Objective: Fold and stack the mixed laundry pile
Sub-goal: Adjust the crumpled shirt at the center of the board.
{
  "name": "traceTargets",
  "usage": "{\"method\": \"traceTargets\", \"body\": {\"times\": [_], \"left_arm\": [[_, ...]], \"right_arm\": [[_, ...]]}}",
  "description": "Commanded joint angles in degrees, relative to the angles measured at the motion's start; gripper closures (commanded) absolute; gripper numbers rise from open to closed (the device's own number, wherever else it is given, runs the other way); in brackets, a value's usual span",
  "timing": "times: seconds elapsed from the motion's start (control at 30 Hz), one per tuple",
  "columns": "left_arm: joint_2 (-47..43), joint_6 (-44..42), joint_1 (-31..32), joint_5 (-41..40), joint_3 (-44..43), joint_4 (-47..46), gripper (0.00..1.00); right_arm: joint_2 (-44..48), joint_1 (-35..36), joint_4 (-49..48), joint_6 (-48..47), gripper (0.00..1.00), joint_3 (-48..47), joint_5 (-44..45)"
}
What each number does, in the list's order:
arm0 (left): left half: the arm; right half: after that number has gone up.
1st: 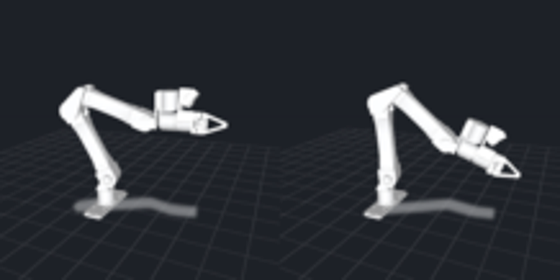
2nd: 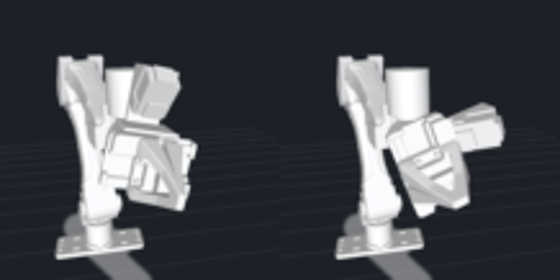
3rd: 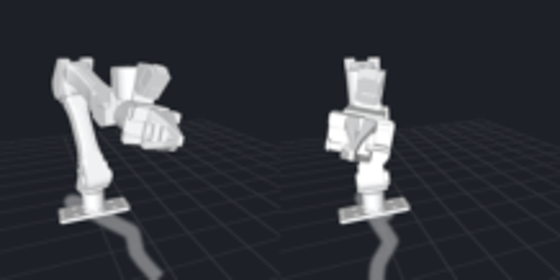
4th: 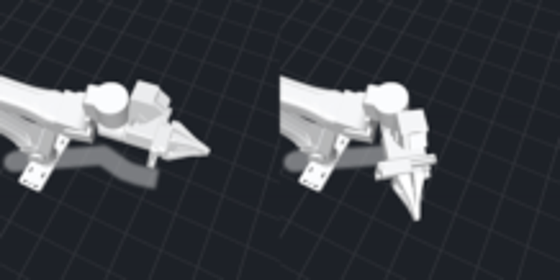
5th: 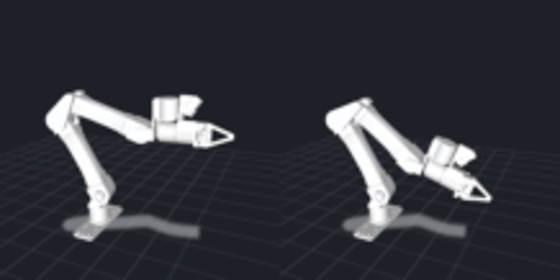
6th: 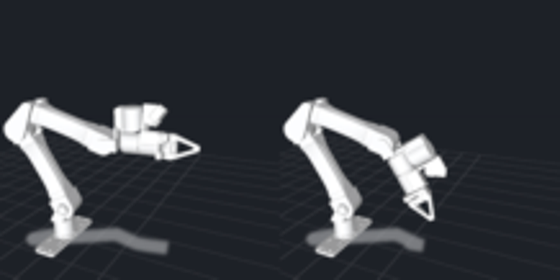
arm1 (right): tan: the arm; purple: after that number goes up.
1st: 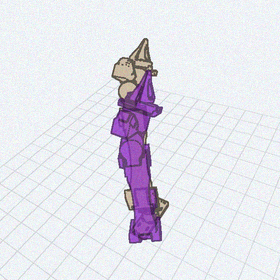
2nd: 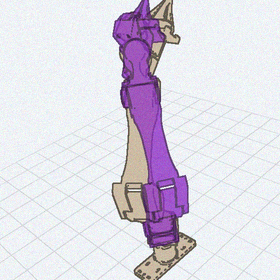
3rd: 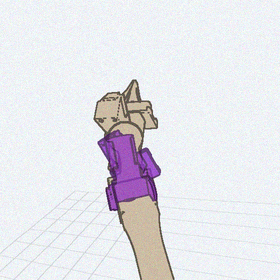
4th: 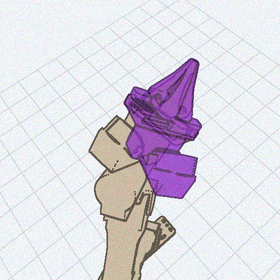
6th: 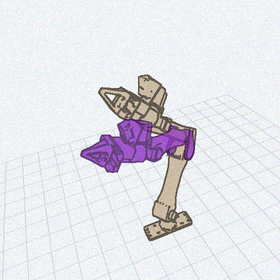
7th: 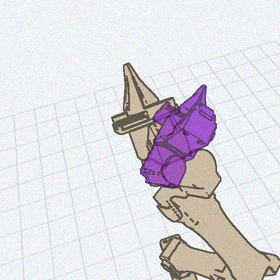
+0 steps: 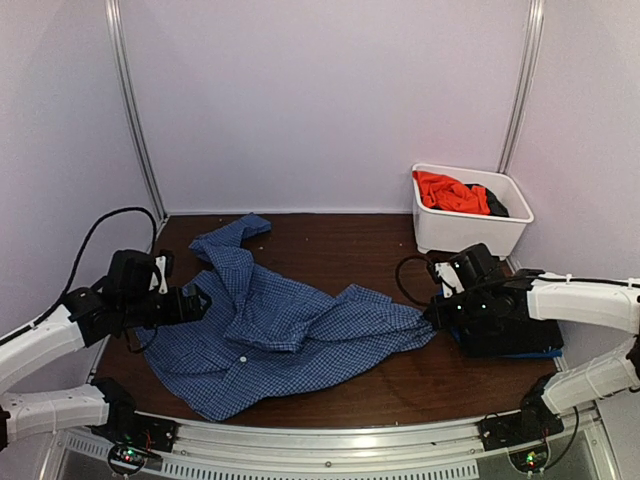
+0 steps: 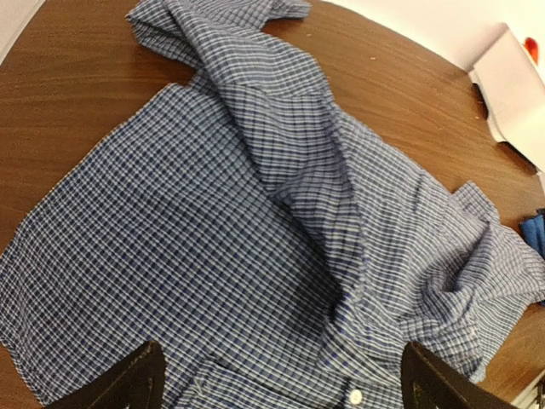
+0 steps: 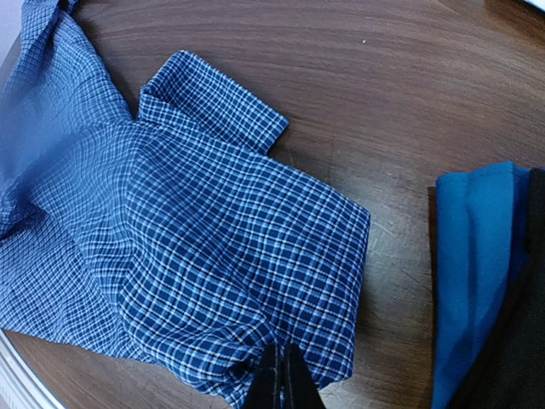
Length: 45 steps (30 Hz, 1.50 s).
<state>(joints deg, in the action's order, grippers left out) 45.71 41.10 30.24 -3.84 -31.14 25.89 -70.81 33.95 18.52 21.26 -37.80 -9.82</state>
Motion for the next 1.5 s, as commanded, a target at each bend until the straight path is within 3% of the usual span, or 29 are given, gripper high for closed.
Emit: {"method": "traceTargets", "body": {"times": [0.0,0.13,0.43,0.5,0.7,0.77,1.0,1.1,1.2,1.27,1.33,1.47], "left_arm": [[7.87,-0.01,-2.55,3.35,-2.90,-5.66,0.03],[16.83,-1.57,-1.63,13.23,-3.33,-12.90,0.11],[30.16,1.87,4.39,15.59,-3.13,-20.87,0.18],[32.93,2.39,4.71,17.13,-3.43,-23.41,0.31],[38.11,-1.67,4.70,17.83,-13.76,-24.07,0.92],[41.18,-4.04,4.74,17.91,-21.23,-23.01,1.00],[63.78,-9.08,4.28,22.11,-59.18,-22.07,1.00],[73.69,-11.60,3.05,19.78,-75.76,-16.52,0.81],[77.77,-11.96,0.49,20.70,-82.48,-12.45,0.53],[74.98,-14.33,-0.20,19.25,-80.28,-8.84,0.41],[68.61,-16.27,0.02,17.11,-71.70,-7.32,0.27],[50.50,-16.08,3.52,12.03,-43.62,-10.70,0.03]], "right_arm": [[0.64,-0.56,0.59,0.28,1.00,1.11,1.00],[0.28,-0.59,-1.09,-0.34,1.00,1.33,-2.26],[-0.20,-0.58,-1.25,-1.98,1.00,0.40,-3.76],[-0.17,-0.61,-1.49,-2.25,1.00,0.28,-4.64],[0.79,-0.58,-1.60,-3.15,1.00,0.40,-6.29],[0.84,-0.59,-1.48,-3.51,1.00,0.44,-6.63],[0.31,-0.55,-3.36,-4.22,1.00,-0.13,-10.96],[-0.35,-0.53,-4.18,-4.29,1.00,-0.74,-13.40],[-0.53,-0.44,-6.12,-4.01,1.00,-0.97,-16.60],[-0.27,-0.43,-7.98,-3.60,1.00,-0.91,-19.34],[0.31,-0.38,-9.51,-2.98,1.00,-0.79,-20.50],[1.40,-0.54,-12.24,-1.73,1.00,-0.71,-21.65]]}}
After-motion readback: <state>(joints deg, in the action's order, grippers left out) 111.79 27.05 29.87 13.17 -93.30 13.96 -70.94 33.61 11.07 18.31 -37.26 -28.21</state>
